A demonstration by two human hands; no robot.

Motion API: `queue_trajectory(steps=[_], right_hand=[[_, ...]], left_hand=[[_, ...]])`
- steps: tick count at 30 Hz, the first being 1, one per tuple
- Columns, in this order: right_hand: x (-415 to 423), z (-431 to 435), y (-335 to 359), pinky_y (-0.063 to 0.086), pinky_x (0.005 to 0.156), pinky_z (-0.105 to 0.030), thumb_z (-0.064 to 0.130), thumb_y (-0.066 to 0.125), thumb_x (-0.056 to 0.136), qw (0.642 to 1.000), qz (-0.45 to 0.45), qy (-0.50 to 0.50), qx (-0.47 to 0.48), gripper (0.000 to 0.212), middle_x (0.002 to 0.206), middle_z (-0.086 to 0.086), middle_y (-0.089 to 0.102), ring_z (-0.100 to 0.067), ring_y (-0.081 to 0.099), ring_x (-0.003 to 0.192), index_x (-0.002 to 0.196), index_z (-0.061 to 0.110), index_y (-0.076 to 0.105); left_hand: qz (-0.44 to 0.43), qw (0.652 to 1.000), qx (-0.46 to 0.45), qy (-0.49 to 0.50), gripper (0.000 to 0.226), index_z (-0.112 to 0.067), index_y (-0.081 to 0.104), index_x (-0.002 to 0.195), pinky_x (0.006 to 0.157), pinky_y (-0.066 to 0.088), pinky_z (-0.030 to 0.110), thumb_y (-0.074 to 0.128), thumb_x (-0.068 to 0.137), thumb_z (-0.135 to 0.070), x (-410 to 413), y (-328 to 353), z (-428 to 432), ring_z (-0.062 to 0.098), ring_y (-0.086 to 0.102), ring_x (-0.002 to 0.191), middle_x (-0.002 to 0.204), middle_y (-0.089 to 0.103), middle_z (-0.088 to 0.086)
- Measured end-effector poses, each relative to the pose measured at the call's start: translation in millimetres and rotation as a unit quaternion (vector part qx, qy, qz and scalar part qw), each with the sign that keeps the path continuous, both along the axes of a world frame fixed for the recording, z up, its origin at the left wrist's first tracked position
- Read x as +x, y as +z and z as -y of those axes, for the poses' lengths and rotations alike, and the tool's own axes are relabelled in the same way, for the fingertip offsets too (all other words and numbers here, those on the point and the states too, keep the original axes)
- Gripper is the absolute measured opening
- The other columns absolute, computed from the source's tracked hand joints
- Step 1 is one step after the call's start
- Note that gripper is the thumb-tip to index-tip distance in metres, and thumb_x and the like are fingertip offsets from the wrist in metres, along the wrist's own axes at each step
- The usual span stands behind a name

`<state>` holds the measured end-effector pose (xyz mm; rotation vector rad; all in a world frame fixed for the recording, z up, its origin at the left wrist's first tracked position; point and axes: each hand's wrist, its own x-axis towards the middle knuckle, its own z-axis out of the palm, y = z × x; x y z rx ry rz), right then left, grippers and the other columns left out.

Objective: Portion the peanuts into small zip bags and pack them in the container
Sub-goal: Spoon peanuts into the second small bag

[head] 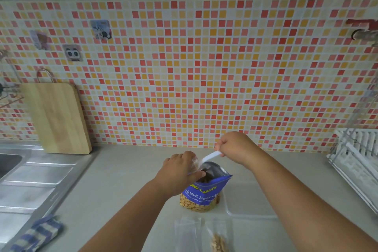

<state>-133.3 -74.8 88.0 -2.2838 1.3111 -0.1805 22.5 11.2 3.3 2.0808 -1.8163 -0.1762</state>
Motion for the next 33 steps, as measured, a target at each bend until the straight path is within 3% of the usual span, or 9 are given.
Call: queue_trajectory(steps=[3,5,7,9,14,20,25,29,33], right_hand=[[18.7,-20.9,15.5,0.049,0.084,-0.034,0.016,0.055,0.089,0.991,-0.037,0.112,-0.063,0.019,0.111,-0.006,0.064,-0.022,0.058,0.100,0.104,0.013,0.068],[22.4,-29.6,23.3,0.047,0.093,-0.035,0.013,0.060,0.086,0.966,-0.084,0.168,-0.178,0.024,0.112,0.000,0.058,-0.019,0.051,0.109,0.109,0.019,0.066],[16.2,-30.3,29.9,0.044,0.092,-0.031,0.006,0.054,0.085,0.947,-0.047,0.164,-0.274,0.025,0.106,0.001,0.057,-0.018,0.047,0.108,0.105,0.018,0.066],[6.3,-23.5,28.6,0.045,0.088,-0.033,0.003,0.049,0.084,0.945,0.010,0.111,-0.307,0.026,0.100,0.000,0.058,-0.019,0.048,0.103,0.099,0.015,0.067],[8.4,-24.7,2.2,0.050,0.077,-0.030,0.005,0.047,0.087,0.988,-0.043,0.031,-0.146,0.029,0.105,-0.003,0.058,-0.020,0.056,0.091,0.103,0.018,0.067],[6.9,-17.2,-2.6,0.034,0.056,-0.022,0.004,0.045,0.087,0.993,0.050,-0.013,-0.104,0.029,0.097,0.001,0.057,-0.017,0.051,0.079,0.097,0.017,0.069],[6.0,-18.1,6.0,0.041,0.074,-0.025,0.007,0.047,0.090,0.988,0.066,0.031,-0.136,0.025,0.100,0.002,0.060,-0.016,0.052,0.090,0.094,0.018,0.069],[13.2,-25.4,2.7,0.038,0.078,-0.023,0.009,0.046,0.092,0.981,0.064,0.076,-0.164,0.025,0.105,0.002,0.060,-0.013,0.049,0.095,0.098,0.016,0.069],[13.3,-28.4,-1.1,0.045,0.088,-0.030,0.006,0.045,0.091,0.965,0.074,0.093,-0.233,0.027,0.104,0.000,0.060,-0.017,0.049,0.106,0.101,0.015,0.068]], left_hand=[[-0.091,0.995,-0.038,0.005,0.048,-0.016,0.044,0.121,0.083,0.043,0.035,0.051,0.088,-0.051,-7.5,0.0,3.2,0.024,0.054,0.099,0.110,0.060,0.004],[-0.145,0.988,-0.048,0.012,0.051,-0.016,0.044,0.122,0.081,0.046,0.036,0.052,0.087,-0.052,-6.3,-1.0,2.4,0.024,0.055,0.097,0.109,0.059,0.005],[-0.168,0.984,-0.056,0.026,0.051,-0.017,0.044,0.123,0.081,0.046,0.035,0.052,0.087,-0.052,-0.1,-1.8,0.0,0.023,0.054,0.096,0.111,0.059,0.005],[-0.177,0.981,-0.069,0.041,0.046,-0.019,0.045,0.121,0.085,0.046,0.033,0.052,0.088,-0.050,8.1,-1.7,-3.5,0.020,0.054,0.100,0.115,0.059,0.004],[-0.087,0.995,0.007,0.044,0.043,-0.019,0.045,0.122,0.083,0.048,0.034,0.049,0.090,-0.049,15.6,-9.1,-14.5,0.021,0.053,0.101,0.119,0.058,0.004],[-0.139,0.989,0.001,0.051,0.043,-0.019,0.042,0.123,0.075,0.045,0.027,0.047,0.092,-0.047,13.6,-11.2,-15.8,0.017,0.051,0.094,0.117,0.057,0.006],[-0.165,0.986,-0.016,0.034,0.042,-0.019,0.042,0.119,0.068,0.043,0.026,0.049,0.090,-0.048,12.5,-10.5,-17.6,0.017,0.052,0.088,0.105,0.055,0.001],[-0.197,0.980,-0.033,0.010,0.042,-0.021,0.042,0.116,0.065,0.043,0.023,0.058,0.086,-0.046,11.0,-9.1,-17.5,0.016,0.051,0.081,0.101,0.053,0.000],[-0.233,0.971,-0.053,0.002,0.045,-0.024,0.043,0.117,0.058,0.041,0.017,0.067,0.082,-0.038,12.1,-5.0,-15.5,0.007,0.050,0.069,0.095,0.054,-0.004]])
